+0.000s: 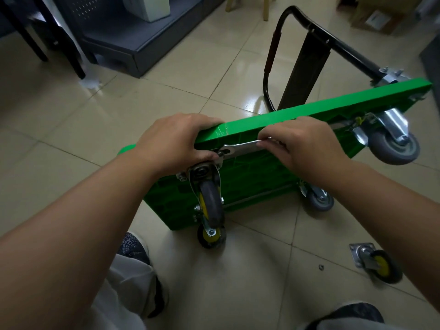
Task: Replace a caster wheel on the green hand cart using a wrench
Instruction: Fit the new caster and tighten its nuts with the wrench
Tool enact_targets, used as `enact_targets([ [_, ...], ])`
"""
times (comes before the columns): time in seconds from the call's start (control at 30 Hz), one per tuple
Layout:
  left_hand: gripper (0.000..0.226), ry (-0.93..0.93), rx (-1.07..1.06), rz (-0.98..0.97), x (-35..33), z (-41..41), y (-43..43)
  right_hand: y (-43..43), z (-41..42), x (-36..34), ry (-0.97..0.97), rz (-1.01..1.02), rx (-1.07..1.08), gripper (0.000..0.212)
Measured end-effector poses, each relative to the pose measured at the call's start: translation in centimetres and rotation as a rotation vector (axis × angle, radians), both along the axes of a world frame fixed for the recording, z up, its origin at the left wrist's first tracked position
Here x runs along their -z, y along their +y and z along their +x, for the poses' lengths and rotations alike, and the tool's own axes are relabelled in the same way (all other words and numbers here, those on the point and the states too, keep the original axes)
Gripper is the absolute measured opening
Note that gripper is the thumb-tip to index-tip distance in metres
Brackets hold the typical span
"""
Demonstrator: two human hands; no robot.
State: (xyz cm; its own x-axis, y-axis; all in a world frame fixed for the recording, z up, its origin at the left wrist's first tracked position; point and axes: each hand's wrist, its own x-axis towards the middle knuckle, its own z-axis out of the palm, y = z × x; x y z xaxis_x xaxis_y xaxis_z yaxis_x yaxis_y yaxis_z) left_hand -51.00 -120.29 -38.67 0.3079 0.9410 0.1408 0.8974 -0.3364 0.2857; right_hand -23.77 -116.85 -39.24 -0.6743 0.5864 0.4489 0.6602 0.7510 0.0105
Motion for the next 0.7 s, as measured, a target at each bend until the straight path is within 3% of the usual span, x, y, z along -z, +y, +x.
enact_targets([
  [0.13, 0.068, 0.001, 0.011, -0.001, 0.2, -0.3, 0.2, -0.3, -0.1, 2.4, 0.12, -0.146, 0.048, 0.02],
  [0.43, 0.067, -0.031, 0.037, -0.029, 0.1, -0.3, 0.2, -4.9, -5.2, 10.7, 0.614, -0.896, 0.173, 0.02],
  [0.57, 0.073, -0.03, 0.032, -0.047, -0.3, 0.0, -0.1, -6.8, -7.9, 11.5, 0.822, -1.009, 0.142, 0.031],
  [0.7, 0.073, -0.042, 0.033, -0.066, -0.4, 0.1, -0.2, -7.8, -7.7, 10.7, 0.878, -1.081, 0.163, 0.027],
])
